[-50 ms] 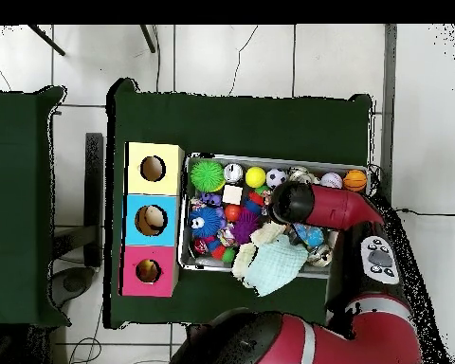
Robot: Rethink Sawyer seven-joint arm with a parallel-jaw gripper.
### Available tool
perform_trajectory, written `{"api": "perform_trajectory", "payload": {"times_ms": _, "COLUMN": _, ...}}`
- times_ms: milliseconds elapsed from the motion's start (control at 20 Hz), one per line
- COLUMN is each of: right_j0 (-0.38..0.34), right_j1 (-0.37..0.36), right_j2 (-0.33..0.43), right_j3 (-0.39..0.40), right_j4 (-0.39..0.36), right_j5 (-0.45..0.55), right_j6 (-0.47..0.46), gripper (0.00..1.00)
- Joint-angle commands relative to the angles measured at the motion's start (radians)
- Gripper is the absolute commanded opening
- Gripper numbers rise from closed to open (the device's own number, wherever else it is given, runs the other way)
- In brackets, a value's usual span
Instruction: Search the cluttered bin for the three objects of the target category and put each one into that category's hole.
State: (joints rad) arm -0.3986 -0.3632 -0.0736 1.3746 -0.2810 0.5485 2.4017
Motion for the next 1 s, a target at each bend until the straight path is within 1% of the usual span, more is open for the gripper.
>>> {"api": "perform_trajectory", "payload": {"times_ms": 50, "right_j0": -0.038, "right_j1": -0.028, "right_j2": 0.110, "right_j3": 0.124, "right_j4": -0.041, "right_j5": 0.028, "right_j6": -0.135, "gripper": 1.00}}
{"api": "perform_trajectory", "payload": {"times_ms": 250, "right_j0": -0.043, "right_j1": -0.022, "right_j2": 0.115, "right_j3": 0.119, "right_j4": -0.040, "right_j5": 0.041, "right_j6": -0.140, "gripper": 1.00}}
{"api": "perform_trajectory", "payload": {"times_ms": 400, "right_j0": -0.035, "right_j1": -0.025, "right_j2": 0.105, "right_j3": 0.113, "right_j4": -0.041, "right_j5": 0.057, "right_j6": -0.130, "gripper": 1.00}}
{"api": "perform_trajectory", "payload": {"times_ms": 450, "right_j0": -0.036, "right_j1": -0.026, "right_j2": 0.108, "right_j3": 0.108, "right_j4": -0.052, "right_j5": 0.054, "right_j6": -0.148, "gripper": 1.00}}
{"api": "perform_trajectory", "payload": {"times_ms": 550, "right_j0": -0.039, "right_j1": -0.030, "right_j2": 0.111, "right_j3": 0.111, "right_j4": -0.074, "right_j5": 0.010, "right_j6": -0.160, "gripper": 1.00}}
{"api": "perform_trajectory", "payload": {"times_ms": 600, "right_j0": -0.040, "right_j1": -0.032, "right_j2": 0.113, "right_j3": 0.112, "right_j4": -0.084, "right_j5": -0.012, "right_j6": -0.165, "gripper": 0.00}}
{"api": "perform_trajectory", "payload": {"times_ms": 700, "right_j0": -0.043, "right_j1": -0.035, "right_j2": 0.120, "right_j3": 0.108, "right_j4": -0.080, "right_j5": -0.015, "right_j6": -0.161, "gripper": 0.00}}
{"api": "perform_trajectory", "payload": {"times_ms": 850, "right_j0": -0.047, "right_j1": -0.032, "right_j2": 0.133, "right_j3": 0.102, "right_j4": -0.097, "right_j5": -0.033, "right_j6": -0.175, "gripper": 0.00}}
{"api": "perform_trajectory", "payload": {"times_ms": 1000, "right_j0": -0.053, "right_j1": -0.026, "right_j2": 0.147, "right_j3": 0.090, "right_j4": -0.103, "right_j5": -0.017, "right_j6": -0.187, "gripper": 0.00}}
